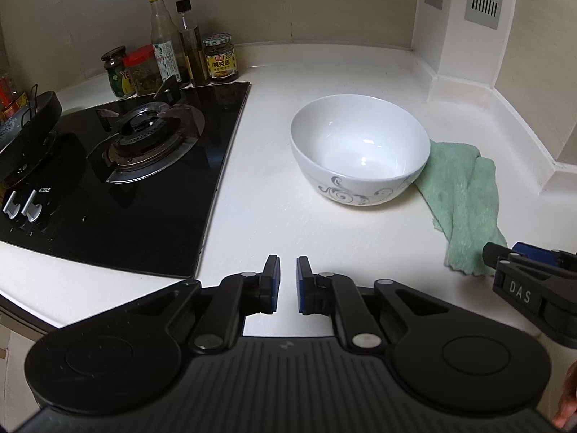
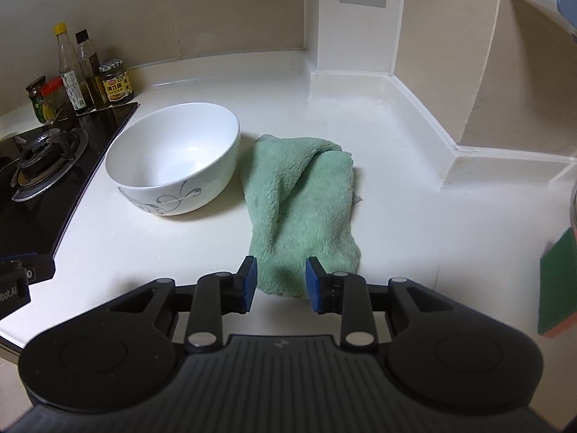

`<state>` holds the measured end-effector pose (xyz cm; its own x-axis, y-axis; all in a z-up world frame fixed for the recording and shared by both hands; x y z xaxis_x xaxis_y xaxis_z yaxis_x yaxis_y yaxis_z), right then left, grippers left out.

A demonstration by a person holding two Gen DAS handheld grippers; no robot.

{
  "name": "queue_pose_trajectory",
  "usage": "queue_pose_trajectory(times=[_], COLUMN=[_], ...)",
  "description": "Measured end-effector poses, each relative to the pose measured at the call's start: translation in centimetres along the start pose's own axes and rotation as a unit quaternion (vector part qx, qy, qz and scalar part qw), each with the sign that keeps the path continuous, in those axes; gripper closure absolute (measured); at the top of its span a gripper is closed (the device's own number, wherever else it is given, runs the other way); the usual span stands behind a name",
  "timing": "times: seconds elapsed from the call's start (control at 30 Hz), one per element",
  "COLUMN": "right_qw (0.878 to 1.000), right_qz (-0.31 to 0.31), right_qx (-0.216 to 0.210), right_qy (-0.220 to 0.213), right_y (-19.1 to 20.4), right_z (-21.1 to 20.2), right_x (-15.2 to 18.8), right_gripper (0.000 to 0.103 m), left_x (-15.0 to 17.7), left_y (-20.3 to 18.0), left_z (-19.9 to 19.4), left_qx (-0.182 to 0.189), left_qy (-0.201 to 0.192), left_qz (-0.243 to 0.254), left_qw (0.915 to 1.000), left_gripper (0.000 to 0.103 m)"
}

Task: Clean bowl
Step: 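Move the right tool toward the green towel beside the white bowl, then close the right tool on the green towel's edge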

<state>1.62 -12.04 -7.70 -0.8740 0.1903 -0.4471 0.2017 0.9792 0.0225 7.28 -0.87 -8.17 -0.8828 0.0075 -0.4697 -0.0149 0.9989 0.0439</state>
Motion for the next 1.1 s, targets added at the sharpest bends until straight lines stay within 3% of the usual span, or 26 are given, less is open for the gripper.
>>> queue_pose_trajectory(times=[0.63,0.87,1.1], right_qw=[0.999,0.997,0.996], right_qz=[-0.006,0.004,0.006], right_qx=[-0.038,-0.082,-0.090], right_qy=[0.018,-0.007,-0.013], right_y=[-1.7,-1.6,-0.7], right_z=[2.9,2.3,2.9], right_x=[-2.2,-2.6,-3.5], right_gripper=[0.077,0.077,0.077], left_x=[-2.4,-3.0,-4.5], left_y=[-2.1,-1.7,-1.7], left_z=[2.0,2.3,3.4], left_qx=[-0.020,-0.029,-0.025], left_qy=[0.005,0.000,0.004], left_qz=[-0.010,-0.009,-0.003], left_qw=[0.9997,0.9995,0.9997], left_gripper=[0.092,0.092,0.092])
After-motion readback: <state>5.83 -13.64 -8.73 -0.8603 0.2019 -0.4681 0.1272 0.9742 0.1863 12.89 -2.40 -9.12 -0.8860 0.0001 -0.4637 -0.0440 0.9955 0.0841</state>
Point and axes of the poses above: each gripper's, at about its wrist camera, not at the fingertips, and z roughly the way its jaws point, y to its left, x to its underside, the point moved 10 cm from there along z, roughly the way its jaws point, and after that the axes turned 10 degrees about y, right-handed, at the moved point
